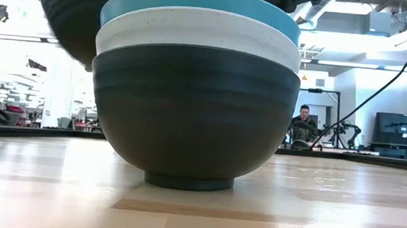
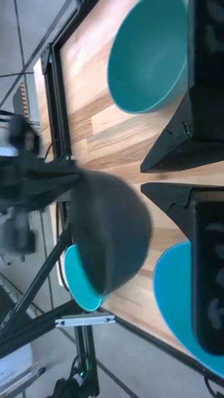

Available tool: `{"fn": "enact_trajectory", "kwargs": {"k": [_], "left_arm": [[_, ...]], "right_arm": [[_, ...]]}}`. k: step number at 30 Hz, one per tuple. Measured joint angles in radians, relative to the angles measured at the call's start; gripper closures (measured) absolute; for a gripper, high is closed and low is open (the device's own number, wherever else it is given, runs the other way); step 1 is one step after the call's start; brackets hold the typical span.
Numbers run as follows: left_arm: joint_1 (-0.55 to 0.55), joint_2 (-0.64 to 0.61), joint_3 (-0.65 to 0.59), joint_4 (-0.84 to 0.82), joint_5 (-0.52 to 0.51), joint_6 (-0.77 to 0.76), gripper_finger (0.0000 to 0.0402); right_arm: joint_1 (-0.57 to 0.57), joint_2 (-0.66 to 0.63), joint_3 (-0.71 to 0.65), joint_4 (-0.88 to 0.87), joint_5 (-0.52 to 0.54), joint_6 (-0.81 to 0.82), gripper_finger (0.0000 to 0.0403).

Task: Nest bowls inside each other
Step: Stack the black bowl on top of the blue bowl

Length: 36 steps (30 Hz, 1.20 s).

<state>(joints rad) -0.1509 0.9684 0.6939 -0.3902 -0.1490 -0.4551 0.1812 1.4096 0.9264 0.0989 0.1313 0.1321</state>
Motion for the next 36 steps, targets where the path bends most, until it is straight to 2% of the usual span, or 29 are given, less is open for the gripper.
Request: {"fn": "enact_trajectory", "kwargs": {"k": [4,9,13,17,23,26,31,36], "left_arm": [[0.000,0.000,0.080,-0.091,-0.008,0.027,0.0401],[-0.016,0.001,0.090,-0.085,-0.006,0.008,0.0401],[-0.046,0.021,0.089,-0.089,-0.002,-0.011,0.0401],[-0.067,0.068,0.089,-0.025,0.013,-0.015,0.0401],[-0.055,0.158,0.090,0.135,0.041,0.002,0.0401],[-0.047,0.198,0.118,0.135,0.051,0.008,0.0401],[-0.046,0.294,0.235,0.131,0.044,0.070,0.0401],[-0.045,0.417,0.355,0.079,0.059,0.062,0.0401]], "right_arm": [[-0.015,0.000,0.000,-0.023,0.002,-0.024,0.0344],[-0.034,0.000,0.000,-0.076,0.000,-0.027,0.0344],[-0.001,-0.003,0.000,-0.117,-0.027,-0.026,0.0344],[0.047,-0.046,0.000,-0.183,-0.024,-0.025,0.0344],[0.090,-0.143,0.000,-0.323,0.054,0.007,0.0344],[0.101,-0.189,-0.005,-0.336,0.058,0.007,0.0344],[0.100,-0.281,-0.124,-0.340,0.072,0.063,0.0344],[0.100,-0.388,-0.268,-0.179,0.088,0.103,0.0344]]}}
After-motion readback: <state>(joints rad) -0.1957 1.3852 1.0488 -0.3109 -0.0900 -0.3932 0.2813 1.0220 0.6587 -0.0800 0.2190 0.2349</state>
